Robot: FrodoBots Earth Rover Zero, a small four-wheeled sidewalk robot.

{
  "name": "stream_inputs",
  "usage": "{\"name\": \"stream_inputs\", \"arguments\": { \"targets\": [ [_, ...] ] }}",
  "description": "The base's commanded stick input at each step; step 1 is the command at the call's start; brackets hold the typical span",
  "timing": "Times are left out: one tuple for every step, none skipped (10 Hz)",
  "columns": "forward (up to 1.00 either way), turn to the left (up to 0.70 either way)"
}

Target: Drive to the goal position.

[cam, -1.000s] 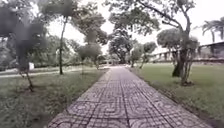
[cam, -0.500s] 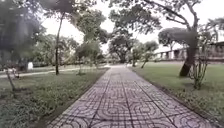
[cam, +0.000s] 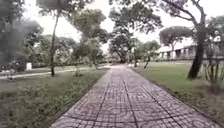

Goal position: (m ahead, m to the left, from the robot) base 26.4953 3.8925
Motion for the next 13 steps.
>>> {"name": "stream_inputs", "arguments": {
  "targets": [
    [1.0, 0.0],
    [1.0, 0.0],
    [1.0, 0.0],
    [1.0, 0.0],
    [1.0, 0.0],
    [1.0, 0.0],
    [1.0, -0.18],
    [1.0, -0.27],
    [1.0, -0.17],
    [1.0, 0.0],
    [1.0, 0.0],
    [1.0, 0.0],
    [1.0, 0.0]
  ]
}}
